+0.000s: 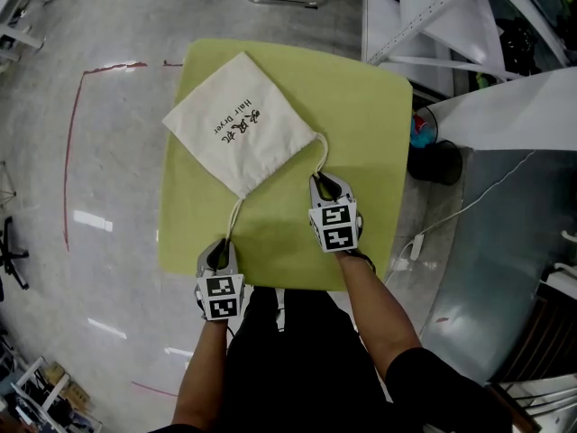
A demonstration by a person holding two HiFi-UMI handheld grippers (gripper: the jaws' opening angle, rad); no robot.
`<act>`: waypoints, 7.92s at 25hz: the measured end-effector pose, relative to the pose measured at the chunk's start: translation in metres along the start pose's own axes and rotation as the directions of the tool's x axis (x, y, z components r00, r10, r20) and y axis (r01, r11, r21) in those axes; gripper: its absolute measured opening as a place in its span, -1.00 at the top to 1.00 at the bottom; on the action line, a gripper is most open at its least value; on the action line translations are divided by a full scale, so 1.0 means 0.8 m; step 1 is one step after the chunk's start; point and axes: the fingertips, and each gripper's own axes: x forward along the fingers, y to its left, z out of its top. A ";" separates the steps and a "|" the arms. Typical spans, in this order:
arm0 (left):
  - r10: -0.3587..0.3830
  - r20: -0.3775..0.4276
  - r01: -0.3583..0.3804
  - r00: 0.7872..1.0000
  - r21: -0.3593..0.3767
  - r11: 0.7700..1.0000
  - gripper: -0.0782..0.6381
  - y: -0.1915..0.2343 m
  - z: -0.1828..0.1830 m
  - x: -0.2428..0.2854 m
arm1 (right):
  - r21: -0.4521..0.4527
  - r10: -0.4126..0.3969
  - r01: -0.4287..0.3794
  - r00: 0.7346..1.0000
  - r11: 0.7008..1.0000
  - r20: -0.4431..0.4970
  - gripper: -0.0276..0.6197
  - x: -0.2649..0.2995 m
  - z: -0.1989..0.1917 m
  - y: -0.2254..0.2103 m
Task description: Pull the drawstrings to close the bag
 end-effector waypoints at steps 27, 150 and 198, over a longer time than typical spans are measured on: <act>0.164 0.161 -0.166 0.973 -0.005 0.986 0.69 0.080 0.037 -0.062 | 0.035 -0.190 0.187 0.957 0.982 0.219 0.79 -0.134 0.042 -0.033; 0.161 0.823 -0.253 0.545 -0.022 0.967 0.66 0.098 0.614 -0.330 | 0.096 -0.298 0.380 0.521 0.920 0.800 0.79 -0.443 0.467 -0.259; 0.121 0.070 -0.120 0.990 -0.016 0.993 0.12 0.051 0.124 -0.011 | 0.129 -0.049 0.050 0.999 0.990 -0.006 0.27 -0.161 -0.045 -0.115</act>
